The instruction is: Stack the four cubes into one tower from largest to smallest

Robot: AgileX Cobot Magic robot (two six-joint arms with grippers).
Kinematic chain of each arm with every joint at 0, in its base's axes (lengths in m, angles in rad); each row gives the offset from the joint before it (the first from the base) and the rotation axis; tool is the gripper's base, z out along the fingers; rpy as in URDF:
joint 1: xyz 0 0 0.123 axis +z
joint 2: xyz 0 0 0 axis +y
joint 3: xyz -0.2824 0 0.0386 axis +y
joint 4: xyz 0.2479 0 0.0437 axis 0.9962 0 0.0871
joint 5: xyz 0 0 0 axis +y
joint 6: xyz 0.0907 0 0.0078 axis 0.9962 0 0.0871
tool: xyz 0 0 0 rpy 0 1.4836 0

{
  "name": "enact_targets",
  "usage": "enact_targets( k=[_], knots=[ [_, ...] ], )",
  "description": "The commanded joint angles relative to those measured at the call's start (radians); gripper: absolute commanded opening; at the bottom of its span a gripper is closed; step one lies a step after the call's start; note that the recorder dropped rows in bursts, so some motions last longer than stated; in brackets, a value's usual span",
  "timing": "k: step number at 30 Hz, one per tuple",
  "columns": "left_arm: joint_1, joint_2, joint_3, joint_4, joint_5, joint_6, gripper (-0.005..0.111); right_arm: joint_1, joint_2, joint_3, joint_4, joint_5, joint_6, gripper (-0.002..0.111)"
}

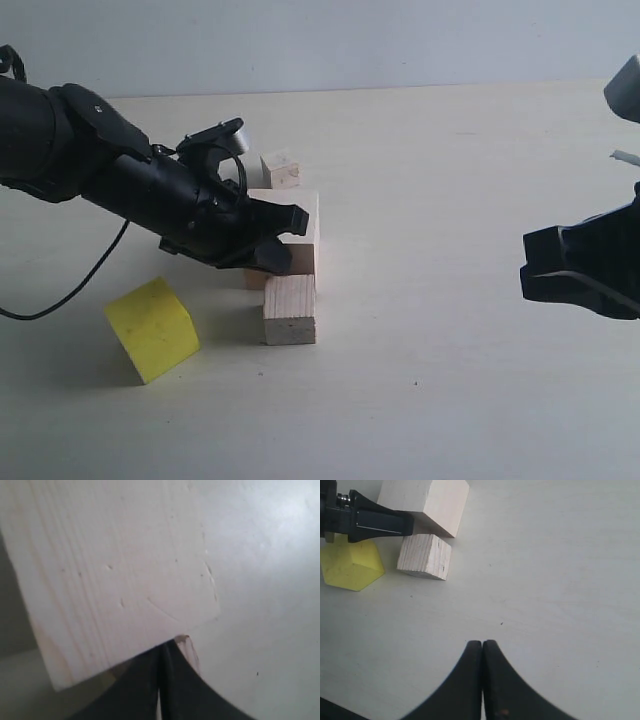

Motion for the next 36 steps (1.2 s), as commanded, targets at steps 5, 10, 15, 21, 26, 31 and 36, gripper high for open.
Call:
enact_targets(
  k=[5,10,15,21,26,31,36],
  knots=[
    [-0.005,0.000,0.001,-0.041,-0.026,0.020,0.000,0.004,0.000,-0.004,-0.006,-0.009,-0.009,0.000],
    [-0.005,0.000,0.001,-0.046,-0.028,0.020,0.000,0.004,0.000,-0.004,-0.006,-0.009,-0.009,0.000],
    [-0.005,-0.018,0.001,-0.046,-0.028,0.022,0.000,0.004,0.000,-0.004,-0.006,-0.009,-0.009,0.000],
    [-0.005,-0.238,0.001,0.029,-0.046,0.021,0.000,0.004,0.000,-0.004,0.017,0.000,-0.038,0.000],
    [-0.003,-0.435,0.001,0.048,-0.051,0.018,0.000,0.004,0.000,-0.004,0.279,-0.002,-0.339,0.000],
    [0.015,-0.566,0.001,0.174,-0.045,-0.069,0.000,0.004,0.000,-0.005,0.514,-0.012,-0.625,0.000],
    [0.071,-0.665,0.001,0.276,-0.045,-0.132,0.000,0.008,0.029,-0.028,0.699,-0.002,-0.912,0.000]
  ],
)
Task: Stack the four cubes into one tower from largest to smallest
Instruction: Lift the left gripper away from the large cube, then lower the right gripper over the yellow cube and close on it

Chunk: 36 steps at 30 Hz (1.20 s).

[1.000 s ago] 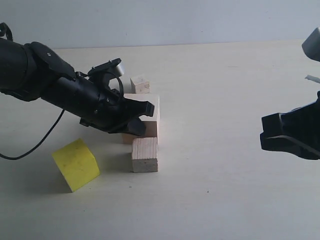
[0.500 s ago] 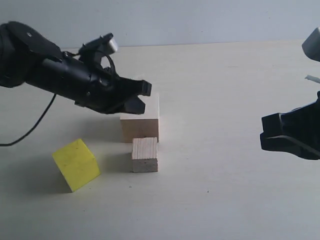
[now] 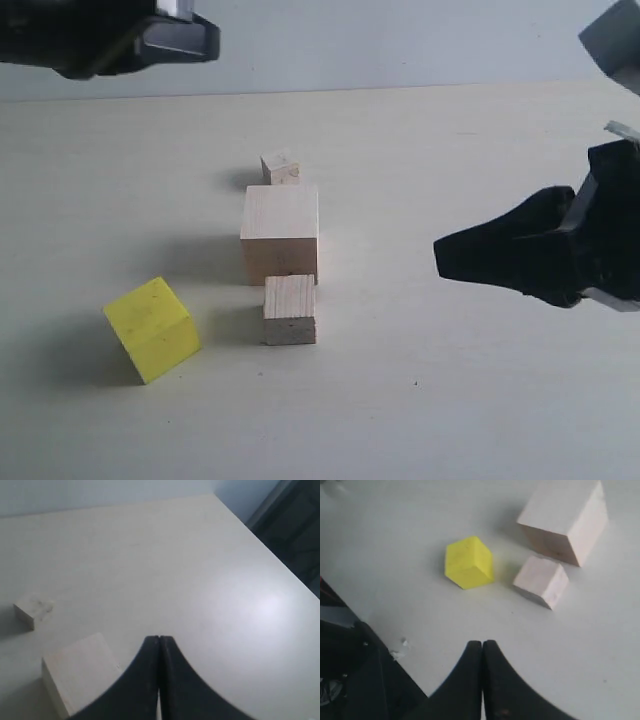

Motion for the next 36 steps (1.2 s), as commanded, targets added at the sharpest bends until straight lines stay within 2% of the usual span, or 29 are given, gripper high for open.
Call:
enact_targets(
  k=[1,6,12,15,17,20,25,28,30,33,36],
  knots=[
    [0.049,-0.084,0.001,0.095,0.005,-0.061,0.000,0.016,0.043,-0.030,0.171,0.003,-0.289,0.000],
    [0.111,-0.158,0.001,0.109,0.067,-0.064,0.000,0.116,0.146,-0.079,0.231,0.007,-0.343,0.000],
    [0.139,-0.238,0.001,0.133,0.122,-0.085,0.000,0.286,0.286,-0.188,0.139,-0.106,-0.342,0.000],
    [0.139,-0.279,0.001,0.222,0.126,-0.145,0.000,0.345,0.364,-0.254,0.112,-0.128,-0.342,0.000],
    [0.139,-0.304,0.001,0.300,0.126,-0.195,0.000,0.385,0.423,-0.299,0.027,-0.159,-0.325,0.000],
    [0.139,-0.344,0.001,0.455,0.137,-0.340,0.000,0.432,0.515,-0.364,-0.083,-0.162,-0.257,0.000],
    [0.139,-0.426,0.001,0.631,0.213,-0.492,0.000,0.522,0.650,-0.464,-0.146,-0.164,-0.222,0.000],
    [0.139,-0.472,0.001,0.660,0.246,-0.513,0.000,0.561,0.737,-0.541,-0.257,-0.183,-0.123,0.000],
    [0.139,-0.500,0.001,0.661,0.256,-0.529,0.000,0.569,0.795,-0.612,-0.382,-0.179,0.030,0.000],
    [0.139,-0.545,0.001,0.662,0.275,-0.538,0.000,0.569,0.869,-0.733,-0.514,-0.103,0.245,0.000],
    [0.139,-0.574,0.001,0.664,0.297,-0.538,0.000,0.569,0.926,-0.842,-0.556,-0.002,0.364,0.000]
  ],
)
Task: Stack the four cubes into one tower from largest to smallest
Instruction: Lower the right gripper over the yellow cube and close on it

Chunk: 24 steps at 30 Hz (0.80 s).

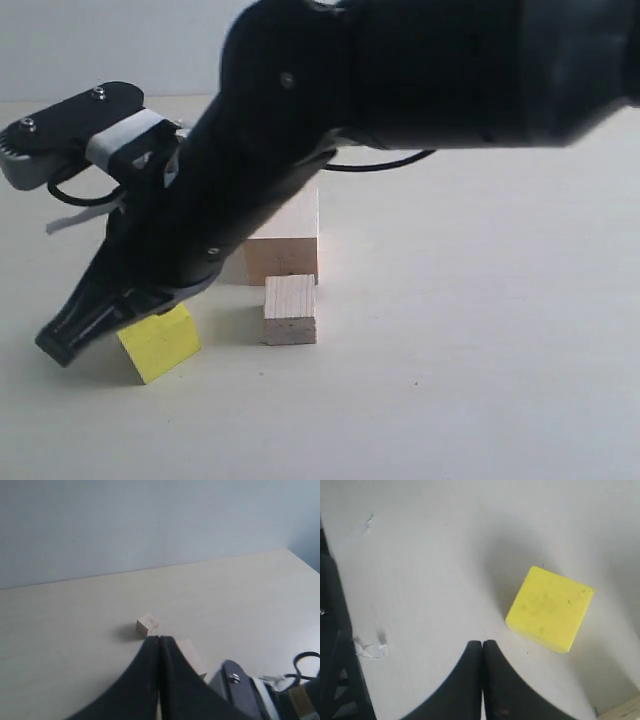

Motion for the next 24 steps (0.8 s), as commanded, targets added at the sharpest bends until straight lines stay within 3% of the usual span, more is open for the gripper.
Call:
enact_targets(
  k=[1,8,11,13,16,17,20,24],
  knots=[
    [0.003,-0.045,0.001,0.017,0.035,-0.012,0.000,0.007,0.084,-0.156,-0.096,0.132,0.195,0.000],
    [0.003,-0.063,0.001,0.017,0.049,-0.046,0.000,0.087,0.207,-0.358,-0.452,0.283,0.500,0.000],
    [0.003,-0.063,0.001,0.017,0.059,-0.055,0.000,0.102,0.255,-0.411,-0.454,0.309,0.496,0.007],
    [0.003,-0.063,0.001,0.017,0.068,-0.055,0.000,0.102,0.279,-0.433,-0.441,0.311,0.458,0.017],
    [0.003,-0.063,0.001,0.014,0.091,-0.055,0.000,0.102,0.301,-0.447,-0.436,0.313,0.413,0.043],
    [0.003,-0.063,0.001,0.014,0.096,-0.055,0.000,0.102,0.306,-0.447,-0.436,0.313,0.413,0.059],
    [0.003,-0.063,0.001,0.014,0.100,-0.055,0.000,0.102,0.313,-0.447,-0.455,0.303,0.474,0.090],
    [0.003,-0.063,0.001,0.014,0.100,-0.055,0.000,0.100,0.315,-0.447,-0.528,0.286,0.630,0.090]
  ],
)
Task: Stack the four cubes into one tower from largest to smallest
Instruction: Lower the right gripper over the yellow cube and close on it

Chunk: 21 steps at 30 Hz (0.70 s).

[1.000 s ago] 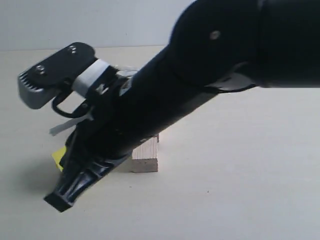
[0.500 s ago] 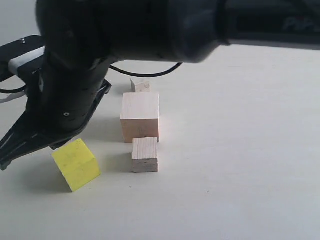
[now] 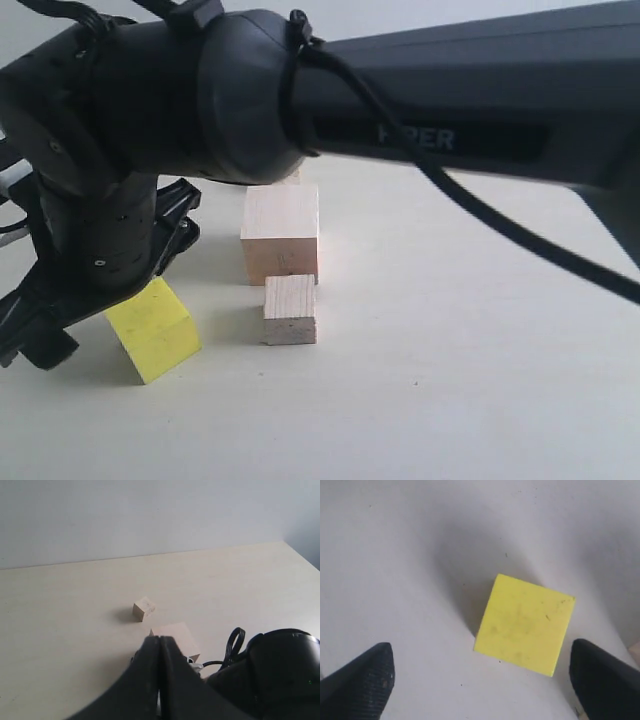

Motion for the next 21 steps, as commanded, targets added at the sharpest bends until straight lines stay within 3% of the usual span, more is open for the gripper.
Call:
enact_targets(
  k=[1,21],
  knots=[
    [0.003,-0.005,0.001,0.004,0.005,-0.010,0.000,-0.005,0.002,-0.011,-0.096,-0.021,0.148,0.088],
    [0.003,-0.005,0.001,0.004,0.013,-0.010,0.000,-0.040,0.142,-0.048,-0.053,-0.063,0.162,0.086]
  ],
)
